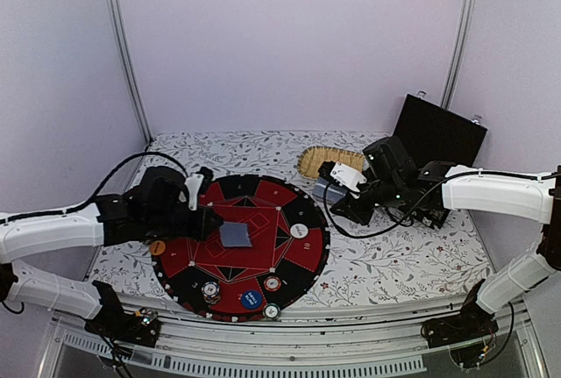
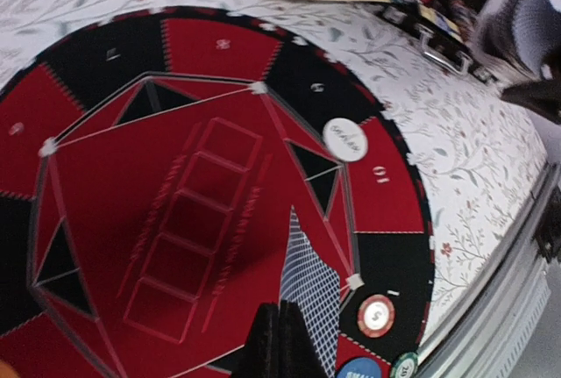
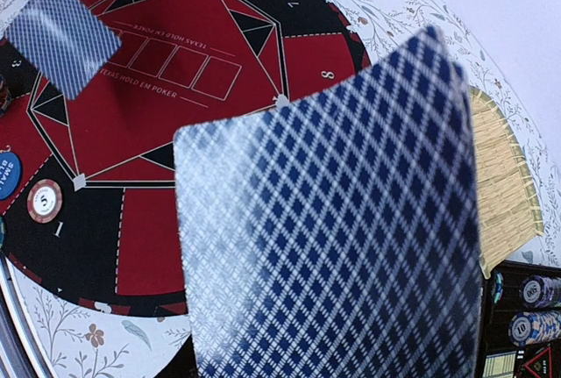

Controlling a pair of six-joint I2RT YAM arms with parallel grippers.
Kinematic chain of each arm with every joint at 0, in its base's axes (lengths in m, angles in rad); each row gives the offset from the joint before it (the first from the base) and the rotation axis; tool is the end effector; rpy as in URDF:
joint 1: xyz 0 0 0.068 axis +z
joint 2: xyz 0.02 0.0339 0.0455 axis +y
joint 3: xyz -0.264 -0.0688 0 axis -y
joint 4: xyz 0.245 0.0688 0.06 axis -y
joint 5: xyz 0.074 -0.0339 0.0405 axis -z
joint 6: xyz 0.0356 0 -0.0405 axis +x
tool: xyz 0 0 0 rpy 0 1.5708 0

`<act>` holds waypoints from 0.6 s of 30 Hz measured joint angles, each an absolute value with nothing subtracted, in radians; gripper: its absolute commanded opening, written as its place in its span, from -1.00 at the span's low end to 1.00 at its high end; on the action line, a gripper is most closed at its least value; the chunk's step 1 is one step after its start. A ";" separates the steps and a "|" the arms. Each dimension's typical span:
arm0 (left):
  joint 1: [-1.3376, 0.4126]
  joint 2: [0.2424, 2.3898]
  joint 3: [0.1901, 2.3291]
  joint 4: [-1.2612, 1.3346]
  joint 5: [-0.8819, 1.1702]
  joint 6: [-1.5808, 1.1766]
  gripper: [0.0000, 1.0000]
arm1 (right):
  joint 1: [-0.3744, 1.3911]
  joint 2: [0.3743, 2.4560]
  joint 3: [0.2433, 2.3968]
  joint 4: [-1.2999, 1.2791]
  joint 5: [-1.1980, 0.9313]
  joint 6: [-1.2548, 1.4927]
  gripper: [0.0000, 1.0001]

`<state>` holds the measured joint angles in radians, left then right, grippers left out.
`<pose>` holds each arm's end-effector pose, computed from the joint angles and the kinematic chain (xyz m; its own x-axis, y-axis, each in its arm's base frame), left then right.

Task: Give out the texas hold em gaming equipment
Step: Place the poker card on the poker table mat.

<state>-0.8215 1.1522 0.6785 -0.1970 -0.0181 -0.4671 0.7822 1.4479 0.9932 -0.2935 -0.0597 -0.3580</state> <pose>0.1666 -0.1782 0.2282 -0.7033 0.0950 -0.7045 0.4544 0.8222 -0.3427 0.2215 0.2231 0.2473 -0.1946 -0.6864 -0.7007 -0.8571 0.4663 -0.2188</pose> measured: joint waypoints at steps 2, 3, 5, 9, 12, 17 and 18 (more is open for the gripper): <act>-0.778 1.073 0.645 -0.271 -0.047 -0.527 -1.00 | 0.782 1.448 0.993 -0.294 -0.062 -0.358 -0.19; -0.756 1.033 0.627 -0.308 -0.060 -0.562 -1.00 | 0.782 1.448 0.993 -0.293 -0.062 -0.358 -0.19; -0.720 0.960 0.593 -0.387 -0.073 -0.612 -1.00 | 0.782 1.448 0.993 -0.293 -0.063 -0.358 -0.19; -0.685 0.880 0.575 -0.529 -0.089 -0.693 -1.00 | 0.782 1.448 0.993 -0.293 -0.065 -0.358 -0.19; -0.664 0.891 0.579 -0.599 -0.107 -0.740 -1.00 | 0.782 1.448 0.993 -0.293 -0.066 -0.358 -0.19; -0.620 0.970 0.599 -0.686 -0.130 -0.778 -1.00 | 0.782 1.448 0.993 -0.293 -0.067 -0.358 -0.18; -0.611 0.981 0.607 -0.704 -0.133 -0.781 -1.00 | 0.782 1.447 0.993 -0.293 -0.067 -0.358 -0.18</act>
